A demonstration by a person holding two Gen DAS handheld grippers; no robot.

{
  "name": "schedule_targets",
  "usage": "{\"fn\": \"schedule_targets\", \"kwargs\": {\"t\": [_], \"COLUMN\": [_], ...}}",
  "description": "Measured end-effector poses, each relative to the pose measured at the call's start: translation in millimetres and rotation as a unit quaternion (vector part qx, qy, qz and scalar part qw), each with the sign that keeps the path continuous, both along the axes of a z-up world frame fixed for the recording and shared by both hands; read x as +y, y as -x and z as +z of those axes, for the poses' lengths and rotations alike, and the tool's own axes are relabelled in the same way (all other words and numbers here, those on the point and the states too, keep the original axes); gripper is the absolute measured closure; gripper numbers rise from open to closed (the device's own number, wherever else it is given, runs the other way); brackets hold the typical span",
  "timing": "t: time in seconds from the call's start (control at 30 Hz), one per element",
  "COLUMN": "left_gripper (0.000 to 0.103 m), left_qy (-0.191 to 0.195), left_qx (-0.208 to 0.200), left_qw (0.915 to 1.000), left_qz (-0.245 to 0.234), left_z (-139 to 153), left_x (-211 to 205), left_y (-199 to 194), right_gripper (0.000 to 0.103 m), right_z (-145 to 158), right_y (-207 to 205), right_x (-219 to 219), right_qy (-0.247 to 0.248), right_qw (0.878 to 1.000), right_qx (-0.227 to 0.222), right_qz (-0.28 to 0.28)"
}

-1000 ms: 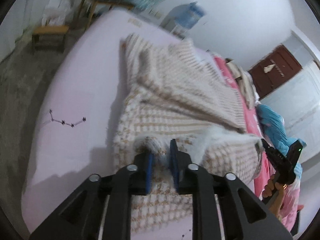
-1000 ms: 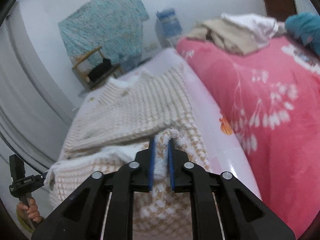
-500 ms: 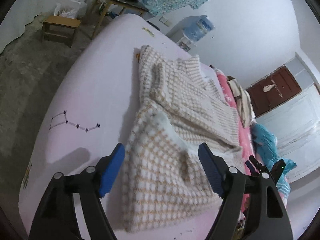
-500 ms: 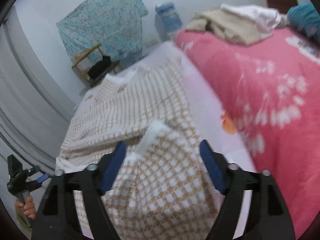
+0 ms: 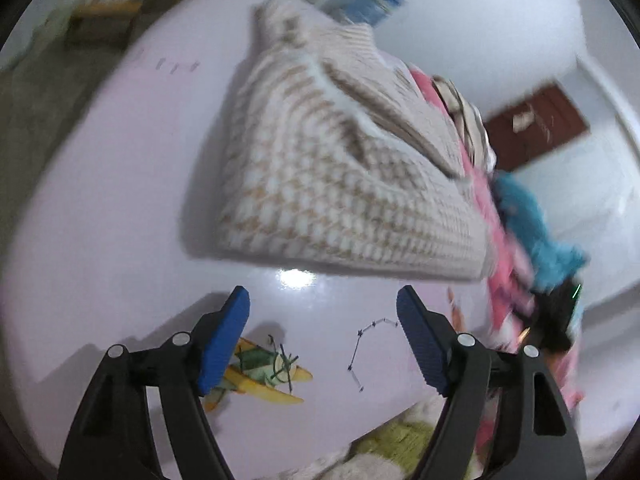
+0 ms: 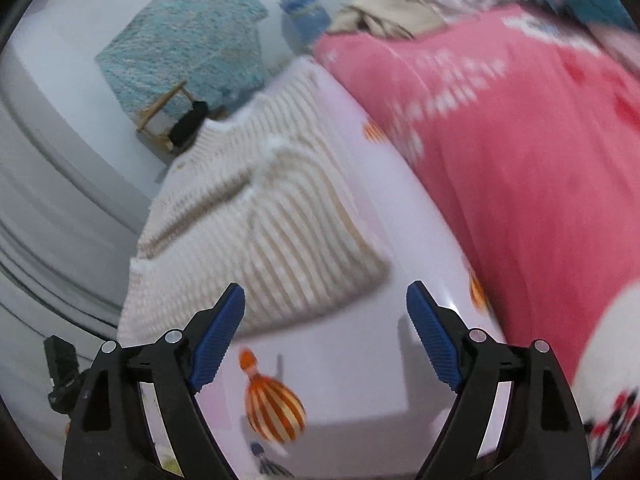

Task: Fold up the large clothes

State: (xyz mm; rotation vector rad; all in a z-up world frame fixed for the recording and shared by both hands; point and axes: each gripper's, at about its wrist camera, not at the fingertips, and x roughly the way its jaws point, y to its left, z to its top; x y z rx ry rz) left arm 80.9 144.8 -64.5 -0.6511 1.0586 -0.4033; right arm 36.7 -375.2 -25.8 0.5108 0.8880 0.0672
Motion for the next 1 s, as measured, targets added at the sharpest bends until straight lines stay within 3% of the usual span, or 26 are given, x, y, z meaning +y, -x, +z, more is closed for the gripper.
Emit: {"fn": "schedule_targets", "kwargs": {"t": [0.13, 0.3, 0.43, 0.67, 0.83, 0.97, 1.0], "left_gripper": [0.029, 0.027, 0.027, 0.033, 0.055, 0.069, 0.077], "left_qy": [0.055, 0.102, 0.110, 0.094, 0.033, -0.087, -0.123], "left_qx": [-0.027, -0.032, -0.040, -0.042, -0.029, -0.037, -0.050], "left_qw": [0.9961, 0.9897, 0.9860, 0.9811, 0.9765, 0.9736, 0.9714], "left_qz": [0.063, 0.094, 0.119, 0.163, 0.211, 0.208, 0.197], "left_z": [-7.0, -15.2, -14.2, -12.9, -8.5, 2.2, 5.1], "left_x": [17.0, 24.4, 25.6, 26.7, 23.9, 4.7, -3.8], "left_y": [-0.7, -5.5, -3.9, -3.9, -11.5, -23.0, -26.1], "right_gripper": [0.024, 0.027, 0.034, 0.037, 0.049, 0.067, 0.077], "right_z": [-14.3, -17.7, -23.5, -20.9, -23.1, -22.4, -22.2], "right_y": [3.4, -6.2, -17.7, -35.6, -40.7, -45.1, -48.0], "right_x": [-3.6, -7.6, -9.1, 2.9, 4.9, 11.4, 14.7], "right_qy": [-0.032, -0.067, -0.092, -0.063, -0.045, 0.006, 0.019], "right_qw": [0.999, 0.997, 0.994, 0.996, 0.996, 0.997, 0.997], "right_qx": [0.000, -0.018, -0.025, -0.026, -0.027, -0.025, -0.025], "right_qz": [-0.024, -0.037, -0.053, -0.061, -0.079, -0.072, -0.064]}}
